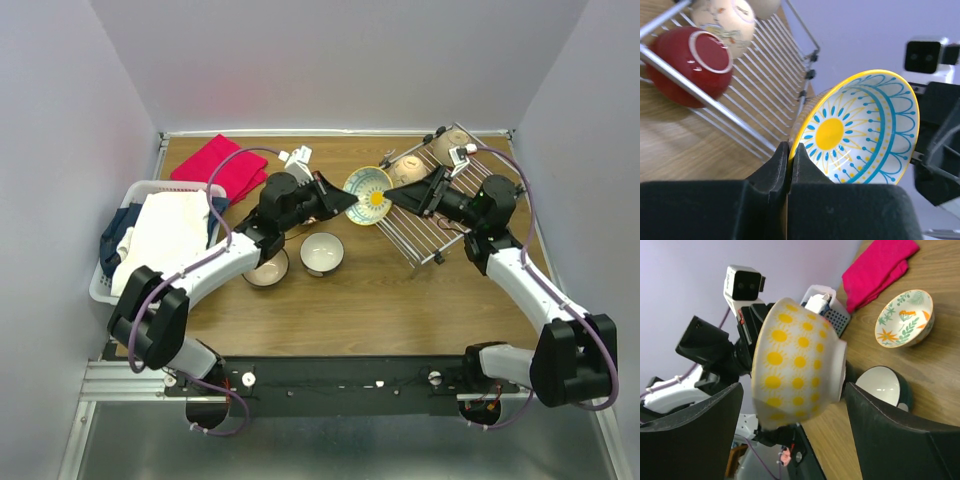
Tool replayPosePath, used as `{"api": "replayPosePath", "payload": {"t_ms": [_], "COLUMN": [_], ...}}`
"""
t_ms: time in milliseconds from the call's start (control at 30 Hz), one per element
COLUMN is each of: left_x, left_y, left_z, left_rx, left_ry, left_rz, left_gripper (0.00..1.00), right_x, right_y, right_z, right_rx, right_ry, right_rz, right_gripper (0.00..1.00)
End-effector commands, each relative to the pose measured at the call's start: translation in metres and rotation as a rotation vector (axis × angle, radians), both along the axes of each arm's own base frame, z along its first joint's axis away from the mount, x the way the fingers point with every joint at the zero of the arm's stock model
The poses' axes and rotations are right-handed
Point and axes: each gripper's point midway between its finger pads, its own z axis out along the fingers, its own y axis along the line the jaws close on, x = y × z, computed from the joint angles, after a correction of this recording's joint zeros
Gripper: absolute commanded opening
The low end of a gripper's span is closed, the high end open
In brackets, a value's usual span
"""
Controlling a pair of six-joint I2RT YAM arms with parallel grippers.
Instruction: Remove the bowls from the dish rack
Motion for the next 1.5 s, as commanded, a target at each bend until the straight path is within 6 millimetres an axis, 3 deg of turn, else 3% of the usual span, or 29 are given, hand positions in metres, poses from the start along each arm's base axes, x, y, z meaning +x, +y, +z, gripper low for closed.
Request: {"api": "replayPosePath", "payload": {"t_ms": [0, 267, 300, 367, 400, 467, 500, 533, 600, 667, 700, 833, 900, 1167, 1467], "left_x": [0.016, 0.050, 0.048, 0.057, 0.059, 0.067, 0.070, 0.077, 0.083, 0.092, 0.094, 0.108, 0.112, 0.123, 0.124], "left_y": [0.047, 0.132, 0.137, 0.150, 0.155, 0.159, 0.162, 0.162, 0.163, 0.163, 0.163, 0.161, 0.162, 0.159, 0.156], "left_z": [-0.016, -0.034, -0.045, -0.044, -0.057, -0.056, -0.071, -0.065, -0.084, -0.084, -0.096, -0.111, -0.124, -0.144, -0.150], "left_rx": [0.167, 0.538, 0.587, 0.639, 0.693, 0.731, 0.775, 0.782, 0.824, 0.839, 0.858, 0.864, 0.876, 0.874, 0.855], "left_ry": [-0.019, -0.016, 0.013, 0.013, 0.034, 0.033, 0.065, 0.058, 0.105, 0.107, 0.134, 0.159, 0.186, 0.220, 0.235], "left_rz": [0.129, 0.297, 0.288, 0.321, 0.307, 0.316, 0.303, 0.306, 0.291, 0.290, 0.280, 0.264, 0.252, 0.231, 0.213], "left_gripper": [0.00, 0.00, 0.00, 0.00, 0.00, 0.00, 0.00, 0.00, 0.00, 0.00, 0.00, 0.00, 0.00, 0.01, 0.28], "right_x": [-0.001, 0.009, 0.008, 0.010, 0.010, 0.012, 0.010, 0.010, 0.010, 0.011, 0.011, 0.009, 0.008, 0.004, 0.005], "right_y": [-0.004, -0.020, -0.022, -0.026, -0.026, -0.029, -0.030, -0.029, -0.031, -0.031, -0.032, -0.034, -0.036, -0.039, -0.041], "right_z": [0.000, -0.023, -0.028, -0.031, -0.033, -0.034, -0.039, -0.038, -0.040, -0.039, -0.040, -0.042, -0.045, -0.052, -0.056], "right_rx": [-0.101, -0.285, -0.303, -0.337, -0.350, -0.367, -0.379, -0.384, -0.393, -0.399, -0.406, -0.429, -0.438, -0.467, -0.478], "right_ry": [-0.073, -0.079, -0.061, -0.070, -0.062, -0.076, -0.053, -0.057, -0.052, -0.058, -0.051, -0.054, -0.043, -0.036, -0.026], "right_rz": [-0.034, -0.118, -0.121, -0.136, -0.138, -0.147, -0.144, -0.143, -0.146, -0.148, -0.151, -0.154, -0.156, -0.158, -0.164], "right_gripper": [0.96, 1.00, 1.00, 1.00, 1.00, 1.00, 1.00, 1.00, 1.00, 1.00, 1.00, 1.00, 1.00, 1.00, 1.00]}}
